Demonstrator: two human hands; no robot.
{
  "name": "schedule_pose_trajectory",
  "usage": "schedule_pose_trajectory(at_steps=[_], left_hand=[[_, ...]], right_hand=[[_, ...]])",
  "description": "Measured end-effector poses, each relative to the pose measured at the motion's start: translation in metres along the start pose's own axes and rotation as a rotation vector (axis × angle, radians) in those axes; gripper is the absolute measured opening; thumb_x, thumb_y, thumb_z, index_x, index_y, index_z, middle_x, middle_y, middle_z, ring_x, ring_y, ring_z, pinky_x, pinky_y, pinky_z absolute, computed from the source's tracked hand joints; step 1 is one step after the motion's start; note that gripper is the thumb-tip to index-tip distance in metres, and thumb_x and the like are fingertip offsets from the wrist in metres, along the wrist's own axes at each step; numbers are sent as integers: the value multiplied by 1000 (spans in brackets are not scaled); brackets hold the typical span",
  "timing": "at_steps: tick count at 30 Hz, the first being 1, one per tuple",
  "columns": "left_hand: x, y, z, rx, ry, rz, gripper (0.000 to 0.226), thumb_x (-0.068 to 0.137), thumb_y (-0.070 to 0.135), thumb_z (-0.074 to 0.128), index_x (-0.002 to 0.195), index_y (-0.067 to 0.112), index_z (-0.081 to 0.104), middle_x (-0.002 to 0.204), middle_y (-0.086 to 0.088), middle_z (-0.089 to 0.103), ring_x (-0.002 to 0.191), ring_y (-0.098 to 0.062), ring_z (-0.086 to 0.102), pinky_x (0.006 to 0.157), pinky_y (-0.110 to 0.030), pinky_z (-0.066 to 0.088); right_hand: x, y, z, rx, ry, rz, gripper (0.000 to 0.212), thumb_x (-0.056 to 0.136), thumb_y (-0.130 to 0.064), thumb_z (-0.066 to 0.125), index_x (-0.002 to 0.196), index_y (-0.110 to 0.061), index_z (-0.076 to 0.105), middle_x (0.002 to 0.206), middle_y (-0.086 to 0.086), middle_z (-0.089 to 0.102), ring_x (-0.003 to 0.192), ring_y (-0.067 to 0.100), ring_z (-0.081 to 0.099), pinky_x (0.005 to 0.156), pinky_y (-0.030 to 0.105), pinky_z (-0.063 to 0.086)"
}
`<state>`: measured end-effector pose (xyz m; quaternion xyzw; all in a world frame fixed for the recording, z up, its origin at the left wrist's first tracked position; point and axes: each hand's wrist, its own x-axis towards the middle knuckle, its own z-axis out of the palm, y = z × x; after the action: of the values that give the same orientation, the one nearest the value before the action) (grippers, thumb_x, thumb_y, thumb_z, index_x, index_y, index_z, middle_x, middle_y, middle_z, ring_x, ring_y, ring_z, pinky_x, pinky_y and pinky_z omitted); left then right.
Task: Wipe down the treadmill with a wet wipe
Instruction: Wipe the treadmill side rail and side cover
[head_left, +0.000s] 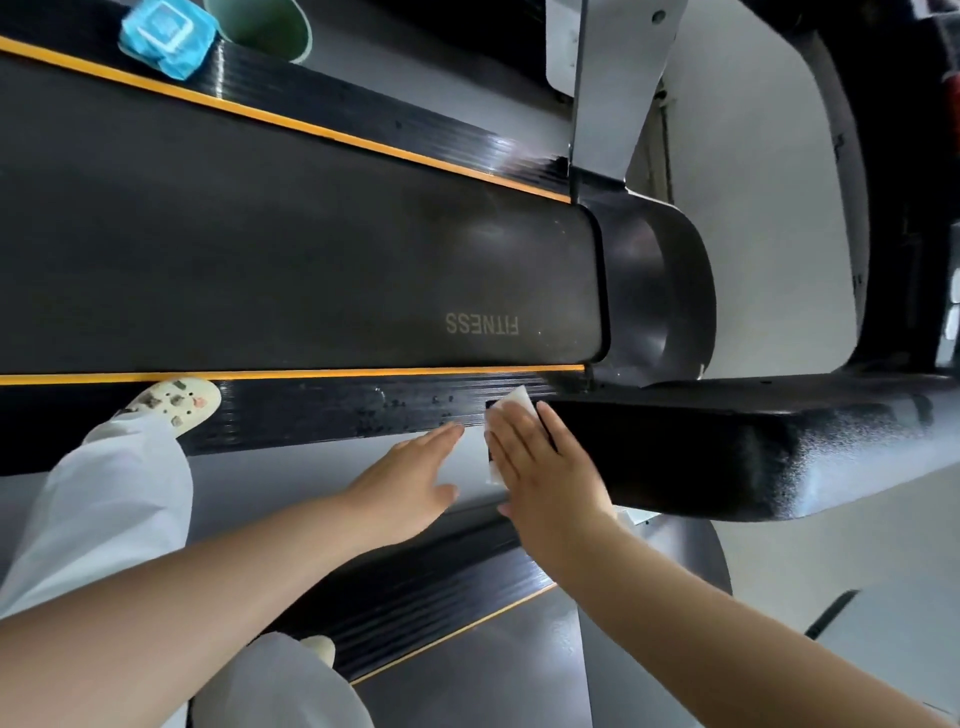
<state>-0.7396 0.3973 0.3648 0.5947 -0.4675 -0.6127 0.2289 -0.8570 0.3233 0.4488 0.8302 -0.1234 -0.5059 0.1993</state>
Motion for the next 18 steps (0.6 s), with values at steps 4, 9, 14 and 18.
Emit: schedule_pose_trajectory(at_steps=[4, 9, 14, 18], left_hand=[[-3, -6, -7, -39, 5, -5, 66, 97, 16, 47, 151, 23, 10, 158, 9, 8, 144, -8, 12, 111, -19, 9], [-4, -5, -7, -56, -4, -3, 64, 98, 17, 44, 151, 24, 8, 158, 11, 7, 144, -7, 10, 112, -20, 9], [-3, -8, -7, -83, 20, 3, 64, 97, 13, 45, 151, 20, 11, 158, 7, 9, 144, -8, 11, 112, -19, 9], [-3, -4, 0, -228, 72, -7, 61, 98, 8, 43, 150, 19, 15, 157, 2, 17, 143, -11, 17, 110, -18, 13]], right_hand=[[-25, 4, 9, -76, -77, -84, 70, 102, -43, 16, 136, -3, -30, 150, 10, -33, 139, 29, -29, 86, 54, -41], [-3, 16, -4, -64, -53, 31, 68, 102, -44, 13, 141, -4, -27, 151, 8, -31, 141, 29, -26, 99, 55, -27], [34, -8, -6, -121, -84, -15, 68, 102, -45, 20, 149, -5, -6, 157, 15, -13, 143, 33, -17, 109, 55, -16], [12, -10, 5, -156, -110, -108, 68, 101, -43, 24, 150, -8, -8, 156, 15, -20, 141, 33, -24, 95, 57, -28]])
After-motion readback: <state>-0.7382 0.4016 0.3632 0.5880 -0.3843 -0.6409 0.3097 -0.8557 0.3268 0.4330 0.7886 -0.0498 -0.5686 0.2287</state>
